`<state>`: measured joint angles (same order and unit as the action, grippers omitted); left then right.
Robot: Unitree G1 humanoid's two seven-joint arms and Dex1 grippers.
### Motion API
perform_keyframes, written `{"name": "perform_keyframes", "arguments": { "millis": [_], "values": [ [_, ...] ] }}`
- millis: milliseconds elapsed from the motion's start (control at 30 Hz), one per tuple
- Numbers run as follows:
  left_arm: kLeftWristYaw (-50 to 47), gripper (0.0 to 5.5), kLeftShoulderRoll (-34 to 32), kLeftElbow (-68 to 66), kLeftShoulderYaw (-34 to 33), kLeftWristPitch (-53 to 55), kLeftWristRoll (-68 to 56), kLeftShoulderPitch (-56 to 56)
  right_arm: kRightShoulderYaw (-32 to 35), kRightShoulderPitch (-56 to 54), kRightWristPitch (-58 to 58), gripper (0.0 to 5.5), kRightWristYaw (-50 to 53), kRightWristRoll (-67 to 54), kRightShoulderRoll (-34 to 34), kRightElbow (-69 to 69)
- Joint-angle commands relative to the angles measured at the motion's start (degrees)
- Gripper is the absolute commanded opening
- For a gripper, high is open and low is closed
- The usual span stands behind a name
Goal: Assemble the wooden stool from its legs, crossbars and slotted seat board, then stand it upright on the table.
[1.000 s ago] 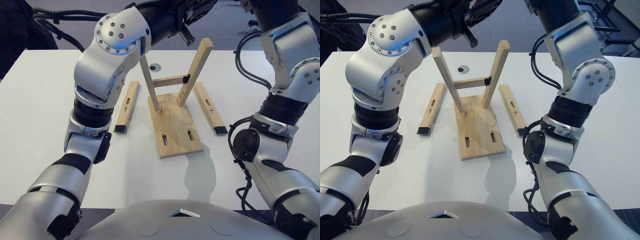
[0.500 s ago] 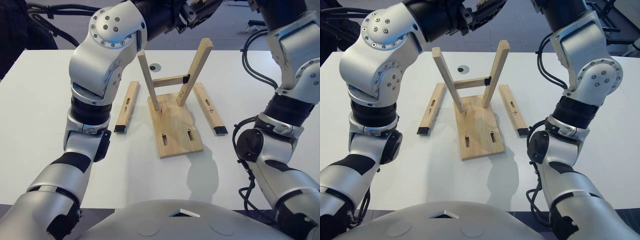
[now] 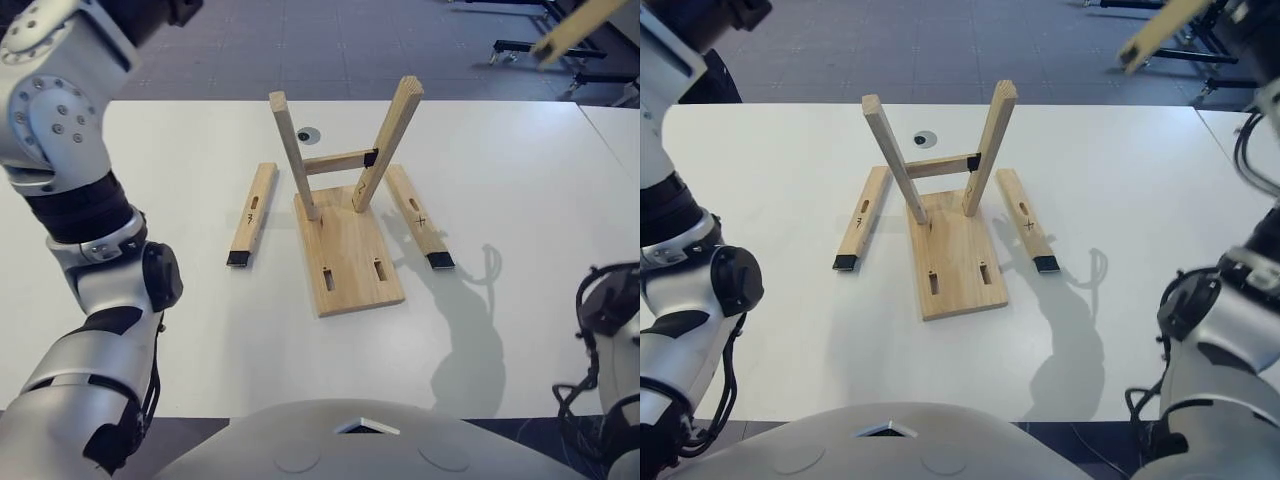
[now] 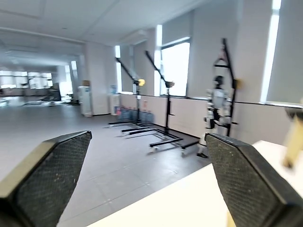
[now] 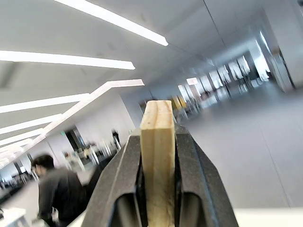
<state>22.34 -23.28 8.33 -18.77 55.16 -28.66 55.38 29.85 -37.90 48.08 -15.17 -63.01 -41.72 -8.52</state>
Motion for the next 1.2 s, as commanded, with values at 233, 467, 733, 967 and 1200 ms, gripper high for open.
{"name": "perform_keyframes", "arguments": {
  "millis": [233,467,733,967,1200],
  "values": [
    [0.5,4.38,-1.5,-8.3,3.2,-4.6,1.9,-4.1,-11.9,11.5,-19.7,0.39,-9.5,18.1,19.5,-9.6],
    [0.1,4.38,-1.1,-9.0,4.4,-5.2,2.0,-7.5,-12.3,8.3,-29.5,0.39,-13.5,26.9,20.9,-22.5],
    [-0.9,4.38,-0.9,-7.9,4.8,-4.5,1.5,-8.5,-12.1,11.2,-31.2,0.39,-15.3,30.0,22.9,-24.2],
    [-1.5,4.38,-0.6,-7.0,4.9,-4.2,1.3,-9.0,-6.7,9.5,-24.9,0.39,-14.6,23.8,21.2,-17.4],
    [-1.8,4.38,-0.6,-5.9,4.8,-4.2,1.0,-9.9,-5.7,12.3,-21.8,0.39,-13.7,23.0,21.8,-12.3]
  ]
}}
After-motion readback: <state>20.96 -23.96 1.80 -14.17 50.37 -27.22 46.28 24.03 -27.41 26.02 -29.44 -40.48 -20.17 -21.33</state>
